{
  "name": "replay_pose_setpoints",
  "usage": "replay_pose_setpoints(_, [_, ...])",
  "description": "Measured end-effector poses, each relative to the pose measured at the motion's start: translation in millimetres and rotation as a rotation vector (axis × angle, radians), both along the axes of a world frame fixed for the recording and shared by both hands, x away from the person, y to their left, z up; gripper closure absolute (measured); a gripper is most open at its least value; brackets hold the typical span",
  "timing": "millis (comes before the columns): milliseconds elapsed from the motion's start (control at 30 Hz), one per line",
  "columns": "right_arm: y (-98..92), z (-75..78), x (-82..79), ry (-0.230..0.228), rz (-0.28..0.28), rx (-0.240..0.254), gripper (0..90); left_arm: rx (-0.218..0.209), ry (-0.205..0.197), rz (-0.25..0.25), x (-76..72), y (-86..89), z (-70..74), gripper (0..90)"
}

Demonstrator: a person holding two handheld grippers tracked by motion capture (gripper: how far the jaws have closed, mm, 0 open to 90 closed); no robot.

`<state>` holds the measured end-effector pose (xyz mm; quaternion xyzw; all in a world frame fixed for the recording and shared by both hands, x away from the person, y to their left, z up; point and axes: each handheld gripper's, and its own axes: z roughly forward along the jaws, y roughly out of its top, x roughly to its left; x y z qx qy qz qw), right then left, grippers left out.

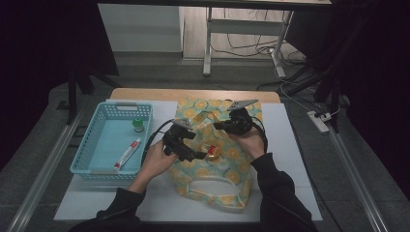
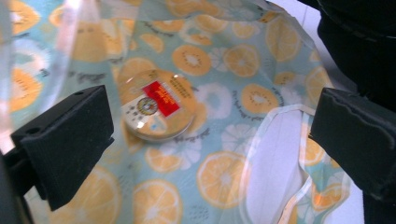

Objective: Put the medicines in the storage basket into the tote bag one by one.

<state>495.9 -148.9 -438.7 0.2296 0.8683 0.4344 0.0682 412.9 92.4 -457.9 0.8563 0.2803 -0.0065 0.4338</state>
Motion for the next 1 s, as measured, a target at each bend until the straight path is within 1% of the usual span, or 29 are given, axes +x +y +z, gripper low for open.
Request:
replay_pose_setpoints(67, [0.2, -0.1, 0.0, -0.001, 0.001, 0.000, 90.0, 0.000, -0.006, 0.003, -1.6, 4.3, 0.2, 0.0])
replay_pose_setpoints(100, [0.2, -0.1, -0.1, 0.000, 0.001, 0.000, 90.0, 0.010, -0.008, 0.008, -2.3, 5.8, 0.4, 0.0])
replay_pose_setpoints(167, [0.1, 0.0, -0.2, -0.001, 0.000, 0.000, 90.0, 0.023, -0.012, 0.027, -4.3, 10.5, 0.4, 0.1])
replay_pose_setpoints(233, [-0.1, 0.1, -0.1, -0.001, 0.000, 0.000, 90.0, 0.025, -0.006, 0.043, -5.4, 14.9, 0.3, 0.2])
replay_pose_setpoints(300, [-0.2, 0.1, -0.1, -0.001, 0.000, -0.001, 90.0, 0.036, -0.007, 0.071, -6.7, 20.5, 0.3, 0.3])
replay_pose_setpoints(367, [-0.4, 0.2, -0.1, -0.001, -0.001, 0.000, 90.0, 0.048, -0.005, 0.110, -7.7, 27.7, 0.7, 0.3])
replay_pose_setpoints(567, [-0.4, -0.3, 0.1, 0.000, -0.002, -0.001, 90.0, 0.028, -0.005, 0.161, -10.9, 48.2, 4.3, 0.2])
replay_pose_setpoints(667, [-0.2, -0.5, -0.1, 0.000, -0.002, -0.002, 90.0, 0.041, -0.018, 0.170, -13.2, 55.7, 6.3, 0.1])
replay_pose_setpoints(733, [-0.2, -0.5, -0.2, 0.000, -0.002, -0.002, 90.0, 0.061, -0.029, 0.176, -15.0, 61.1, 7.3, 0.1])
replay_pose_setpoints(800, [-0.2, -0.6, -0.1, -0.002, -0.002, -0.002, 90.0, 0.078, -0.040, 0.197, -16.9, 68.4, 8.3, 0.1])
replay_pose_setpoints(900, [-0.3, -0.8, 0.0, -0.003, -0.002, -0.003, 90.0, 0.082, -0.038, 0.218, -18.6, 79.2, 9.5, 0.0])
replay_pose_setpoints(1000, [-0.4, -0.9, 0.0, -0.003, -0.002, -0.002, 90.0, 0.084, -0.035, 0.256, -22.1, 91.9, 11.2, 0.0])
